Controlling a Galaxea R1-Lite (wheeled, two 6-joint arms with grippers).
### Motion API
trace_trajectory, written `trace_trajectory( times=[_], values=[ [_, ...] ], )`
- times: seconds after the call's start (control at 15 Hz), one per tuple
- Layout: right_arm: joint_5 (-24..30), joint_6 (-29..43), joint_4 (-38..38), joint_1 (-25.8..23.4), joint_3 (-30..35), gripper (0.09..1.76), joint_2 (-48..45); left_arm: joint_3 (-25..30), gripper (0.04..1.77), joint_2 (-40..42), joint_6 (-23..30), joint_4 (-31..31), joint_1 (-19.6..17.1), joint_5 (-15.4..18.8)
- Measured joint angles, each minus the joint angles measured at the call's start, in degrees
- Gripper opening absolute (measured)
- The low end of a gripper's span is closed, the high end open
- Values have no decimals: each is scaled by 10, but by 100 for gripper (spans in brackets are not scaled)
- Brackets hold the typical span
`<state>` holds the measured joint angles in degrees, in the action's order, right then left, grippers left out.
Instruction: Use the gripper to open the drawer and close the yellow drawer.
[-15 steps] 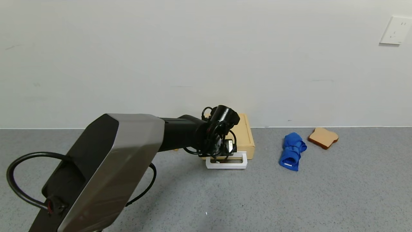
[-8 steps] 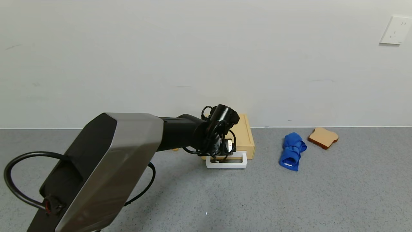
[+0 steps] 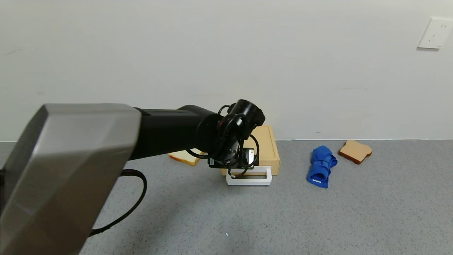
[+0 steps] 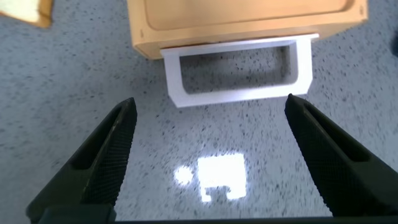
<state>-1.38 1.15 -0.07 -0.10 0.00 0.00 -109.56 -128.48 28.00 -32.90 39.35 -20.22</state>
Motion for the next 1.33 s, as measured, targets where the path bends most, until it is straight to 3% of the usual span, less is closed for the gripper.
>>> trace_trajectory(
  times=[0.53,0.73,1.07,1.33],
  values=[
    [0,0,0,0,0,173,0,182,172,220,-76,14,-4,20],
    [0,0,0,0,0,173,0,264,172,321,-134,49,-20,70],
    [0,0,0,0,0,173,0,419,172,502,-229,132,-104,174],
    [0,0,0,0,0,173,0,504,172,632,-246,140,-183,214]
  ],
)
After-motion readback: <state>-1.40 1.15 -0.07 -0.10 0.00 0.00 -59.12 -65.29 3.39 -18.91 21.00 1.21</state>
